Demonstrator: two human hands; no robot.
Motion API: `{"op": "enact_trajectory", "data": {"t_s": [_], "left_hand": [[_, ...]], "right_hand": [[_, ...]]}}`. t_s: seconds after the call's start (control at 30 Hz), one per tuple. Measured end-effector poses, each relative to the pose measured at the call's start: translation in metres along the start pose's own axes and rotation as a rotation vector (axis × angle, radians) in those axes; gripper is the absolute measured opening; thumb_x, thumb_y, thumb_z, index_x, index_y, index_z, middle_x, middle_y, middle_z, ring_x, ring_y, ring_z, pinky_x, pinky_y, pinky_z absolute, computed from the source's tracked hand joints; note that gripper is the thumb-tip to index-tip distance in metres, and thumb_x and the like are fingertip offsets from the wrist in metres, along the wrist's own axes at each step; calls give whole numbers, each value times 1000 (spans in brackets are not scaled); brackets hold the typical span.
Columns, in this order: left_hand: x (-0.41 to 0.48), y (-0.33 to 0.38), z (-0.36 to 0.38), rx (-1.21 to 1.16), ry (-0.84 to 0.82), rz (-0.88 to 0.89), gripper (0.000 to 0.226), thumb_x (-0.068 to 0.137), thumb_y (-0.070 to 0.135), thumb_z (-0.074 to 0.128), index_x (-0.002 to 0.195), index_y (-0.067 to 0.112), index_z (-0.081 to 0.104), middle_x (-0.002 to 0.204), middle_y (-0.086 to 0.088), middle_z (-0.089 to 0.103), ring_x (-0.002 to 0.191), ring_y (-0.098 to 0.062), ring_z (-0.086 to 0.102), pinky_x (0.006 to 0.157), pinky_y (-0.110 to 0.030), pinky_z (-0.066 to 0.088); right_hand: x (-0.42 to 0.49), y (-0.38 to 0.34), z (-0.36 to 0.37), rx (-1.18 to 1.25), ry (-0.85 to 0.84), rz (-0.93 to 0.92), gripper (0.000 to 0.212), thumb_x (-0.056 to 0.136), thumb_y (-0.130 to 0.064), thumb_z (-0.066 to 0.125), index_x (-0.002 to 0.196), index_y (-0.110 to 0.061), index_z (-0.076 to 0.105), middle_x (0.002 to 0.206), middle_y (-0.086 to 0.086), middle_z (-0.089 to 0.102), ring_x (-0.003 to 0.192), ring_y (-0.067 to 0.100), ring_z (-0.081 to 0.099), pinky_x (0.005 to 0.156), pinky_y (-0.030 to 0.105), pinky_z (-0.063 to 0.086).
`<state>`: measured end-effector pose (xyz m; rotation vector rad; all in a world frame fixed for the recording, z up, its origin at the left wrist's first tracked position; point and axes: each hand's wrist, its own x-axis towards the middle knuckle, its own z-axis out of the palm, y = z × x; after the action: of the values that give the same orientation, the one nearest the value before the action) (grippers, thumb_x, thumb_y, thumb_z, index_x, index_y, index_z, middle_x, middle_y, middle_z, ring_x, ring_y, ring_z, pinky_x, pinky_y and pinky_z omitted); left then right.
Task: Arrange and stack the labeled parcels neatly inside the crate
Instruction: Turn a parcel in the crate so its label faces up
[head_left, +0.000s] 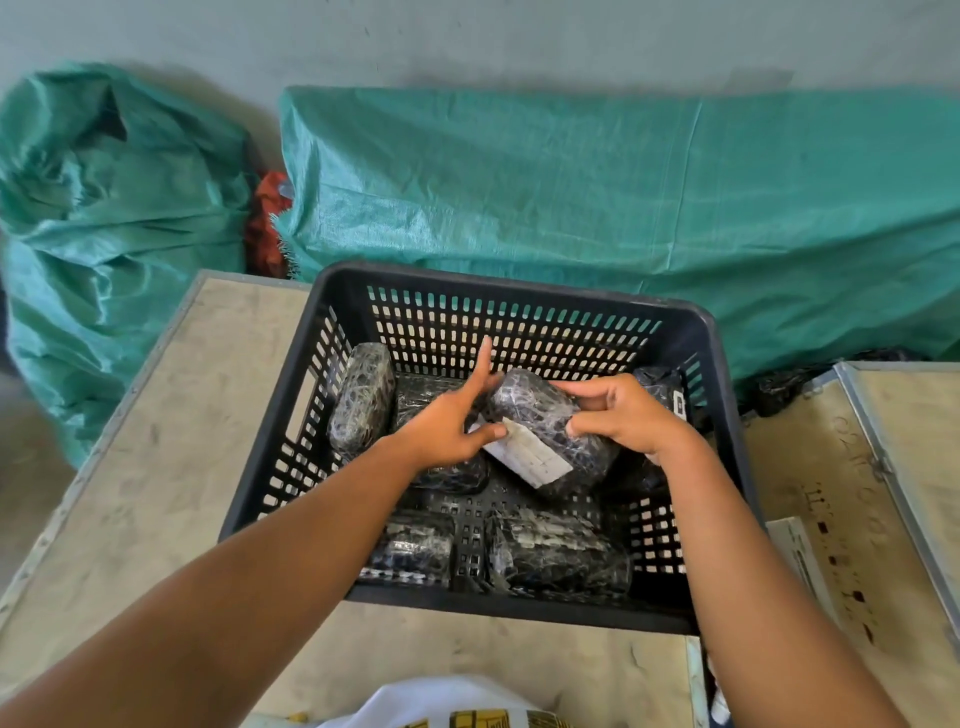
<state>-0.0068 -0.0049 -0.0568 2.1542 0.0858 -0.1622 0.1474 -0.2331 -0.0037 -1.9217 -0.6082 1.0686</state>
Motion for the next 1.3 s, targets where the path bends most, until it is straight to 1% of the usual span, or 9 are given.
{"op": "enact_trajectory", "data": {"t_s": [0.2,0.33,0.43,0.7,0.9,1.0,1.07,1.13,1.3], "left_hand": [[7,10,6,45,50,94,98,102,27,59,155,45,-22,153,-21,45,128,-33,53,104,-30,36],[6,8,7,-46,96,-35,91,105,30,52,149,59,-22,144,-9,51,63,3,64,60,-11,48],[4,7,5,-94,145,-103,82,106,40,48,148,62,-19,136,14,43,51,-1,57,51,-15,48],[10,3,13,-202,207,-237,77,104,39,53,159,48,-1,118,24,56,69,-8,61,61,-41,57],[19,-5,32,-14,9,-270,117,92,27,74,157,38,-22,138,-3,62,67,7,66,53,-10,51],[23,-6,43,146,-77,-273,120,92,37,72,154,30,-30,149,-14,52,94,-12,68,78,-26,57],[27,-8,47,339,-147,-311,115,92,45,70,158,26,-22,166,-17,21,144,-40,35,114,-53,37],[30,-10,48,589,-263,-301,104,91,53,66,162,26,-5,168,-9,-16,149,-45,-20,118,-68,-3],[29,-17,67,670,-336,-290,106,90,59,63,162,23,-7,167,-4,-20,150,-36,-24,115,-69,-9]], "right_hand": [[-4,0,-4,203,160,-21,51,81,-4,81,119,-38,76,113,-2,79,112,9,72,105,35,49],[0,1,2,295,387,-75,43,84,-29,83,122,-43,72,126,-15,73,123,2,63,112,41,40],[0,2,8,209,375,-129,64,75,-47,84,132,-59,58,142,-25,57,127,-13,51,108,32,43],[12,12,35,-234,214,-64,95,76,-30,90,155,-43,39,170,4,19,157,22,15,125,41,15],[18,24,33,-278,242,73,97,81,-19,87,158,-42,33,169,12,21,156,31,20,125,52,22],[21,30,33,-342,235,116,98,82,-18,87,158,-44,32,170,14,18,156,34,18,125,51,21],[26,35,37,-373,232,165,98,83,-13,85,159,-40,31,166,13,25,152,34,28,123,45,27],[32,39,44,-439,227,240,96,87,-10,81,162,-34,26,165,15,27,150,35,33,121,41,31],[39,45,52,-503,136,368,124,77,-16,90,164,-34,4,170,20,-13,154,37,21,122,41,23]]}}
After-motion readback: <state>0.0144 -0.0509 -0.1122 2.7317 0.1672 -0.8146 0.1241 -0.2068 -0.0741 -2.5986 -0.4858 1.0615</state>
